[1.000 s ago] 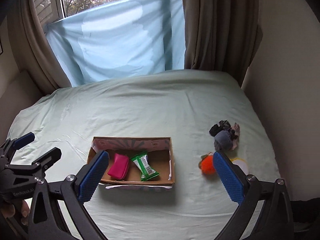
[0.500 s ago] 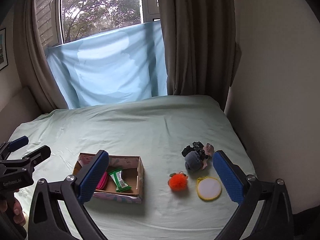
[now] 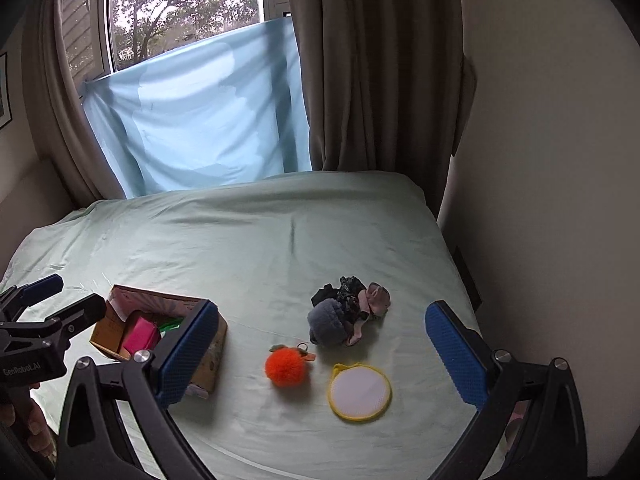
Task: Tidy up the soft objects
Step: 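Lift both tools out of the box and move back toward the remaining items, then grasp the orange pompom with the left tool while the right tool grasps the grey fluffy item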
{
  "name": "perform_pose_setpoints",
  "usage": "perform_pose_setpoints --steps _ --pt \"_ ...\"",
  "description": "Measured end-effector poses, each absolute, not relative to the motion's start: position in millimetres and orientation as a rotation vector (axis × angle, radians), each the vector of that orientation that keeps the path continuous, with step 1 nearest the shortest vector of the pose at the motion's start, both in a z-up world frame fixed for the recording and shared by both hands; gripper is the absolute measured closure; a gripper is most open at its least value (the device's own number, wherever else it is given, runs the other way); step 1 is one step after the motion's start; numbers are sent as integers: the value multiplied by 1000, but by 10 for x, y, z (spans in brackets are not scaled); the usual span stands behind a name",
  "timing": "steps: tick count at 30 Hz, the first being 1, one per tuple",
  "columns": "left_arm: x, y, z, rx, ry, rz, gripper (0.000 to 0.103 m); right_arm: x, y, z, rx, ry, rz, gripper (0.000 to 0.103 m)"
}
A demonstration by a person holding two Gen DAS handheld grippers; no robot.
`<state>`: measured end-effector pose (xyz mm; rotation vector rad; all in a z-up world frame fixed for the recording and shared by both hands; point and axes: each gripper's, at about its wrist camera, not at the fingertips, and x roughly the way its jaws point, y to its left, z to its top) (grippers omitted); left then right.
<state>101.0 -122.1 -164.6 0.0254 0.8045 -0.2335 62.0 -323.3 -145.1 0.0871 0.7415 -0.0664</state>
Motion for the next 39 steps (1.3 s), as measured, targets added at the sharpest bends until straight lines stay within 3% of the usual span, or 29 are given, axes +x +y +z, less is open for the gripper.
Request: perform_pose_setpoints --steps 3,5,16,17,20,30,33,39 --pt "1103 -1468 -1916 7 838 -238 0 785 -3385 -1696 83 768 -40 1" --pt "1175 -1596 -2102 -1 855 -243 0 911 -3469 -1885 89 790 -14 8" --pt "1482 -2150 -3426 37 887 -299 1 1497 -3662 -3067 91 862 51 9" --pt "1511 -2198 -3564 47 890 -304 1 1527 -3656 -3166 81 862 59 17" --pt "1588 -2324 -3954 68 897 -323 2 1642 -3608 -3509 32 870 103 27" --pt "1893 -2428 -4929 84 978 -323 26 1954 -3432 -4249 -116 856 236 28" --pt "1949 -2434 -5031 74 989 -314 30 2032 -3422 -4383 -127 867 240 29" --pt "2056 -2524 -5124 101 1002 -317 51 2162 -3444 -4508 -114 876 222 30"
